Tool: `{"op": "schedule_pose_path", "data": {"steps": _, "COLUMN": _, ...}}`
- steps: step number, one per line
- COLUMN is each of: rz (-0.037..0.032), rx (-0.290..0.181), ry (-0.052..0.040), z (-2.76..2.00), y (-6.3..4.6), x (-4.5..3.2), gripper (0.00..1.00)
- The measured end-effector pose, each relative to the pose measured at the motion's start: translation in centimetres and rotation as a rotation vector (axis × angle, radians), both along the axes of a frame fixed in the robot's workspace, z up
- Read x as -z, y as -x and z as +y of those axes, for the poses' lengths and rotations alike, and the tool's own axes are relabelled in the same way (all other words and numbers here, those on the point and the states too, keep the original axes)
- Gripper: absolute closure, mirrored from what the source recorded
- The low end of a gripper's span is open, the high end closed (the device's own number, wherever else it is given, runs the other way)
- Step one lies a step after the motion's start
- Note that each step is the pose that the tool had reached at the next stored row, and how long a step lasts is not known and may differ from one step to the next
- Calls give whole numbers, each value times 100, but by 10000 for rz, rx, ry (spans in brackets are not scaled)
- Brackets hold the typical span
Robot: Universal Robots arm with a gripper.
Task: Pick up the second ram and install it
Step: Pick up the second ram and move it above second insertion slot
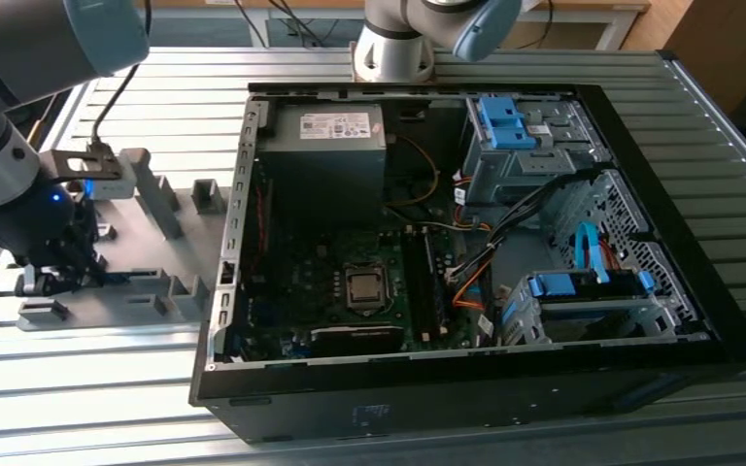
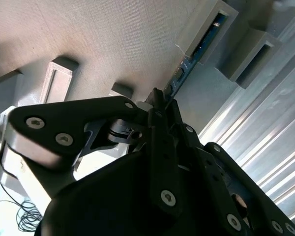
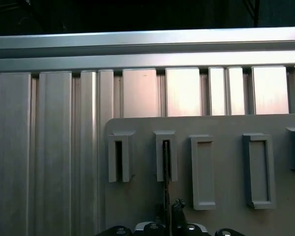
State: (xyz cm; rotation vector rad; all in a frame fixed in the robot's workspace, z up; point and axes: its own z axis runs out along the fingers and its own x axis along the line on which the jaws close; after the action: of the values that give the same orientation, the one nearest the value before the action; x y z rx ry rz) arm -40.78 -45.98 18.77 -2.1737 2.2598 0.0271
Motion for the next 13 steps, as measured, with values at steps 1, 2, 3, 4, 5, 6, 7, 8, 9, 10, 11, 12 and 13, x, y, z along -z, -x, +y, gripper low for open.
{"op": "schedule_pose_path", "data": {"steps": 1, "rz": 0, "rx": 0, "ry": 0, "z": 0, "y": 0, "x": 1, "gripper": 78}}
{"op": "schedule_pose_path", "data": {"steps": 2, "rz": -1, "rx": 0, "ry": -1, "z": 0, "y": 0, "x": 2, "gripper": 85}}
{"op": "schedule_pose_path", "data": {"steps": 3, "rz": -3, "rx": 0, "ry": -2, "z": 0, "y": 0, "x": 3, "gripper": 85}}
{"op": "schedule_pose_path", "data": {"steps": 4, "rz": -2, "rx": -1, "ry": -2, "z": 0, "y": 0, "x": 3, "gripper": 85}}
{"op": "schedule_pose_path", "data": {"steps": 5, "rz": -2, "rx": 0, "ry": -2, "z": 0, "y": 0, "x": 3, "gripper": 85}}
{"op": "schedule_pose_path", "data": {"steps": 6, "rz": -2, "rx": 0, "ry": -2, "z": 0, "y": 0, "x": 3, "gripper": 85}}
{"op": "schedule_pose_path", "data": {"steps": 7, "rz": -3, "rx": -2, "ry": -2, "z": 0, "y": 0, "x": 3, "gripper": 86}}
{"op": "schedule_pose_path", "data": {"steps": 8, "rz": -2, "rx": -3, "ry": -2, "z": 0, "y": 0, "x": 3, "gripper": 86}}
{"op": "schedule_pose_path", "data": {"steps": 9, "rz": -2, "rx": -6, "ry": -1, "z": 0, "y": 0, "x": 3, "gripper": 86}}
{"op": "schedule_pose_path", "data": {"steps": 10, "rz": -2, "rx": -13, "ry": -2, "z": 0, "y": 0, "x": 3, "gripper": 86}}
{"op": "schedule_pose_path", "data": {"steps": 11, "rz": -3, "rx": -22, "ry": -2, "z": 0, "y": 0, "x": 3, "gripper": 86}}
{"op": "schedule_pose_path", "data": {"steps": 12, "rz": -4, "rx": -33, "ry": -3, "z": 0, "y": 0, "x": 3, "gripper": 86}}
{"op": "schedule_pose_path", "data": {"steps": 13, "rz": -5, "rx": -40, "ry": -3, "z": 0, "y": -1, "x": 3, "gripper": 86}}
